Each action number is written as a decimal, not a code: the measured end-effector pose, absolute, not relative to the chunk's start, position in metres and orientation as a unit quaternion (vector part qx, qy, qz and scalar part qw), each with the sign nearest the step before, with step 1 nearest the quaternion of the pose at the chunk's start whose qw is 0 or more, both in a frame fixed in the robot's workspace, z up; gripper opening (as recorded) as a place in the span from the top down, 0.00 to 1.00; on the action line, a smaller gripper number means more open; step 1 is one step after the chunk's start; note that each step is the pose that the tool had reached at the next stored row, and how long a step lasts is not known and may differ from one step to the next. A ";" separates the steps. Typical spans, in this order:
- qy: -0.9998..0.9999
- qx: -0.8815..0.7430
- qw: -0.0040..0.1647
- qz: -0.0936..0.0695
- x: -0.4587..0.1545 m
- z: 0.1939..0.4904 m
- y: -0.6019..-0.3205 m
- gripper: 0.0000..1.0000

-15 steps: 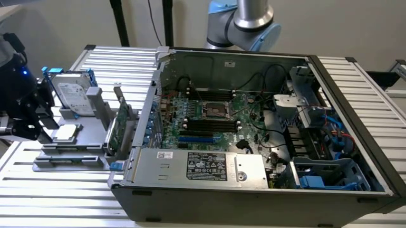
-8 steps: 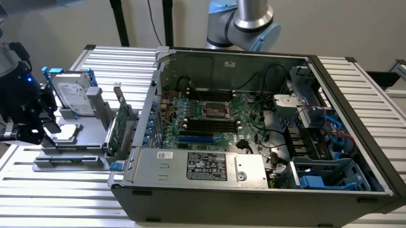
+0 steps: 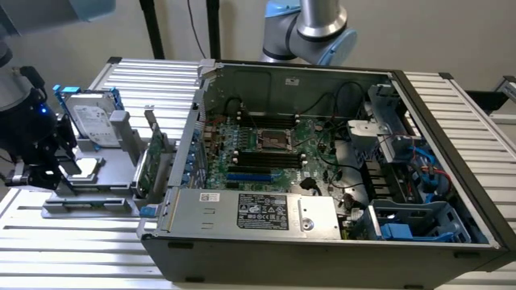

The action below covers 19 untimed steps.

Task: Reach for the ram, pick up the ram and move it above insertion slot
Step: 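Pick up the ram and move it above insertion slot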

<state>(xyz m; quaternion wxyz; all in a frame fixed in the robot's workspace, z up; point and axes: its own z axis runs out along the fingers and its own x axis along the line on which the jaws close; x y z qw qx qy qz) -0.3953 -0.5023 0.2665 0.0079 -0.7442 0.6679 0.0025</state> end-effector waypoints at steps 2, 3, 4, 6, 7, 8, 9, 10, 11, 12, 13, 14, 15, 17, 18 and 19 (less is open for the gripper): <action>0.668 -0.744 0.008 0.002 -0.395 0.263 -0.502 0.58; 0.668 -0.744 0.008 0.002 -0.395 0.261 -0.502 0.58; 0.668 -0.744 0.008 0.002 -0.395 0.259 -0.502 0.58; 0.668 -0.744 0.008 0.002 -0.395 0.255 -0.502 0.58; 0.668 -0.744 0.008 0.002 -0.395 0.254 -0.502 0.58; 0.668 -0.744 0.008 0.002 -0.395 0.252 -0.503 0.58; 0.668 -0.744 0.008 0.002 -0.395 0.250 -0.503 0.58; 0.668 -0.744 0.008 0.002 -0.395 0.248 -0.503 0.58; 0.668 -0.744 0.008 0.002 -0.395 0.247 -0.503 0.58; 0.668 -0.744 0.008 0.002 -0.395 0.245 -0.503 0.58; 0.668 -0.744 0.008 0.002 -0.395 0.243 -0.503 0.58; 0.668 -0.744 0.008 0.002 -0.395 0.241 -0.503 0.58; 0.668 -0.744 0.008 0.002 -0.395 0.239 -0.503 0.58; 0.668 -0.744 0.008 0.002 -0.395 0.236 -0.503 0.58; 0.668 -0.744 0.008 0.002 -0.395 0.234 -0.503 0.58; 0.668 -0.744 0.008 0.002 -0.395 0.232 -0.503 0.58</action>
